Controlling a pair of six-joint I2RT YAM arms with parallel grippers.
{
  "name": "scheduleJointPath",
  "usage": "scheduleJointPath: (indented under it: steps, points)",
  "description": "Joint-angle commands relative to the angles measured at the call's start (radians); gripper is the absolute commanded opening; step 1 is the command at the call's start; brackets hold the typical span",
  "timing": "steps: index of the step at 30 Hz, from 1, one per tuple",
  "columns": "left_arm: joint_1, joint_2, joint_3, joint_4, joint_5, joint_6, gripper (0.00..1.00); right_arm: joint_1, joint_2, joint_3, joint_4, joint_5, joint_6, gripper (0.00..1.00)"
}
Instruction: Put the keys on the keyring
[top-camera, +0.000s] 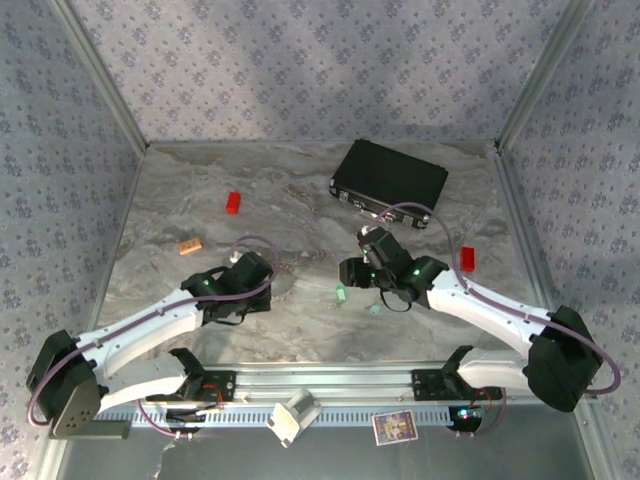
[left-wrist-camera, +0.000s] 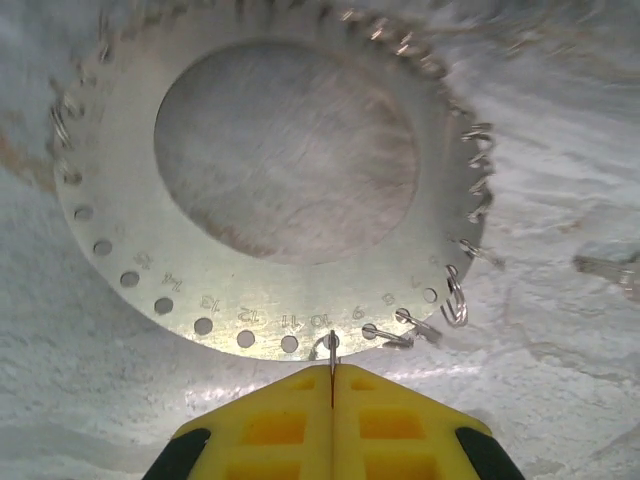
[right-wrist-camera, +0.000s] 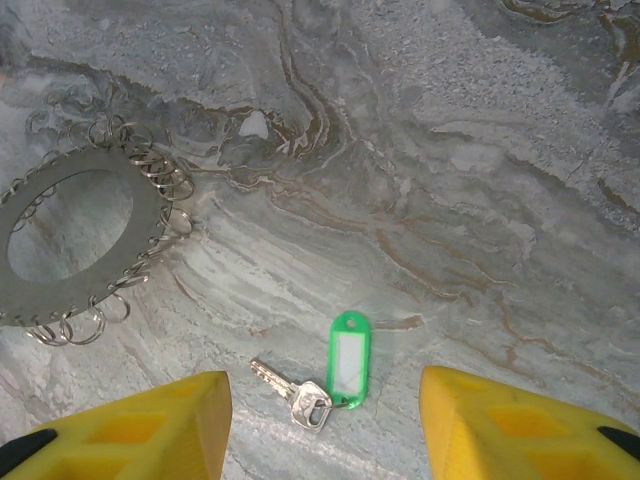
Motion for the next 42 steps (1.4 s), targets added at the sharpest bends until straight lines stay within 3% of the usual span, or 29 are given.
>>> scheduleJointPath:
  steps: [1, 9, 12, 16, 20, 26, 30, 34, 40, 42]
  points:
    - [-0.039, 0.018, 0.079, -0.036, -0.137, 0.191, 0.00, -0.024, 0.016, -0.001, 0.035, -0.030, -0.035, 0.53]
    - [-0.049, 0.014, 0.184, 0.072, -0.260, 0.712, 0.00, -0.082, 0.005, 0.066, 0.056, -0.059, -0.139, 0.51]
    - [-0.048, 0.009, 0.184, 0.181, -0.271, 0.854, 0.00, -0.089, 0.006, 0.115, 0.051, -0.062, -0.182, 0.51]
    - [-0.030, 0.015, 0.190, 0.281, -0.224, 0.947, 0.00, -0.096, 0.012, 0.141, 0.084, -0.069, -0.198, 0.52]
    - [0.028, -0.015, 0.170, 0.358, -0.063, 1.009, 0.00, -0.111, 0.009, 0.150, 0.100, -0.080, -0.222, 0.52]
    - [0.211, -0.097, 0.118, 0.424, 0.367, 1.070, 0.00, -0.132, -0.032, 0.120, 0.172, -0.121, -0.328, 0.55]
    - [0.256, -0.151, 0.098, 0.396, 0.577, 1.191, 0.00, -0.129, -0.089, 0.079, 0.249, -0.144, -0.440, 0.60]
    - [0.254, -0.190, 0.071, 0.405, 0.647, 1.264, 0.00, -0.136, -0.129, -0.015, 0.402, -0.202, -0.560, 0.65]
    - [0.253, -0.211, 0.030, 0.461, 0.769, 1.281, 0.00, -0.137, -0.184, -0.145, 0.631, -0.429, -0.664, 0.66]
    - [0.252, -0.213, 0.023, 0.461, 0.823, 1.290, 0.00, -0.124, -0.224, -0.207, 0.709, -0.522, -0.764, 0.65]
